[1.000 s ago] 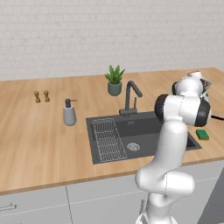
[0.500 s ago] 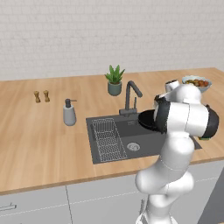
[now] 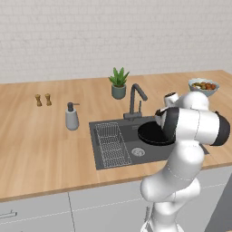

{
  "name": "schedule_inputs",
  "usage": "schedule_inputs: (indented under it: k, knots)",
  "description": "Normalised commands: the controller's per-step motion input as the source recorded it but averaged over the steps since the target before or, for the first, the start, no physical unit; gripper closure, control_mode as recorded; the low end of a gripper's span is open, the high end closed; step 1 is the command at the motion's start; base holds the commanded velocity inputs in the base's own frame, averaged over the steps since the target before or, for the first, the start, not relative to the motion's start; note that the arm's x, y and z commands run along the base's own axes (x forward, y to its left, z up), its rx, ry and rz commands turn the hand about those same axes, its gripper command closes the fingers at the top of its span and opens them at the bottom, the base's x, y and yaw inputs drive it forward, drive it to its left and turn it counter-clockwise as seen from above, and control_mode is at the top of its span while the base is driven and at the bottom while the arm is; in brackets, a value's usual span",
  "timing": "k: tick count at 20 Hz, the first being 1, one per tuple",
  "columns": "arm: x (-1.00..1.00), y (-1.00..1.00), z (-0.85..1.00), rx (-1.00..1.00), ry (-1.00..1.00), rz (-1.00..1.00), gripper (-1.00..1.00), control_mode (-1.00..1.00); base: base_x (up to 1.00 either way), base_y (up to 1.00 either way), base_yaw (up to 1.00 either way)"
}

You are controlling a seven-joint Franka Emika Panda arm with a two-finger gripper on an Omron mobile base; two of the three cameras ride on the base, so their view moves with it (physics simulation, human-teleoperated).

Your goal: Pick the pan and sponge and place them into the sink. Then turn on the water.

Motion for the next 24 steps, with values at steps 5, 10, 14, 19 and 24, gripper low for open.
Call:
schedule_inputs:
  k: [5,10,14,19,24]
  knots:
    - [0.21,0.18,-0.42,0.11,0.0,0.0,1.0,-1.0,0.0,0.0,0.0]
    - [0.19,0.25,-0.43,0.12,0.01,0.0,1.0,-1.0,0.0,0.0,0.0]
    - [0.13,0.27,-0.57,0.09,0.0,0.0,1.0,-1.0,0.0,0.0,0.0]
    - [0.13,0.05,-0.56,0.11,-0.03,0.0,1.0,-1.0,0.0,0.0,0.0]
    - [0.11,0.0,-0.52,0.13,-0.06,0.0,1.0,-1.0,0.0,0.0,0.0]
